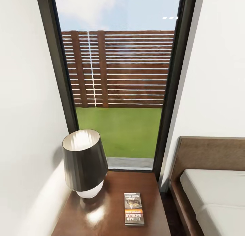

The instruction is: In the bedroom, move the book from the bed onto either nightstand, and place the two sandals side by side next to the bed.

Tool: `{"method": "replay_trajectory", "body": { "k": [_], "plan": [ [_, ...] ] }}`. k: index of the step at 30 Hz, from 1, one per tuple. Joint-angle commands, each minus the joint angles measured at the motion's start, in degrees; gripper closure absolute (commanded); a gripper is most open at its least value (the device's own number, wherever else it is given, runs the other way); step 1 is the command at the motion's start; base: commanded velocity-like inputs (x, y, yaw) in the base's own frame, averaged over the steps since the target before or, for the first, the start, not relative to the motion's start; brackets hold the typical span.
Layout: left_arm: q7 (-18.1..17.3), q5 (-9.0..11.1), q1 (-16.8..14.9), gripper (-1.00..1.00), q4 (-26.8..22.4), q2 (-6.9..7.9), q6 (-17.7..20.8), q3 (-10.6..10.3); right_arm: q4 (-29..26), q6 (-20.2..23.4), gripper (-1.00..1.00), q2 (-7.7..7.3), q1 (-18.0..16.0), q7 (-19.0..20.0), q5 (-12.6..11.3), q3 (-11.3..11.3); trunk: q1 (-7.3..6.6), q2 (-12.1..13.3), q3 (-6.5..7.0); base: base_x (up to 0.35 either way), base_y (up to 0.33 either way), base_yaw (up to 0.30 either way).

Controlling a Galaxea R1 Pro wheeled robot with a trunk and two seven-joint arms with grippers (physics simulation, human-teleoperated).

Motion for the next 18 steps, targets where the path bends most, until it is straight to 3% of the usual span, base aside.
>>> {"method": "replay_trajectory", "body": {
  "k": [1, 18],
  "plan": [
    [-0.2, 0.5, 0.0, -1.0, 0.0, 0.0, -0.1, -0.5, 0.1, 0.4, -1.0, 0.0, -0.1, 0.3, -0.6, 0.3, -0.01, 0.0, -0.06, 0.0, 0.0, 0.0],
    [-0.2, 0.5, 0.0, -1.0, 0.0, -0.02, -0.1, -0.5, 0.1, 0.4, -1.0, -0.01, -0.1, 0.3, -0.6, 0.3, -0.01, 0.0, -0.06, 0.0, 0.0, 0.0]
  ]
}}
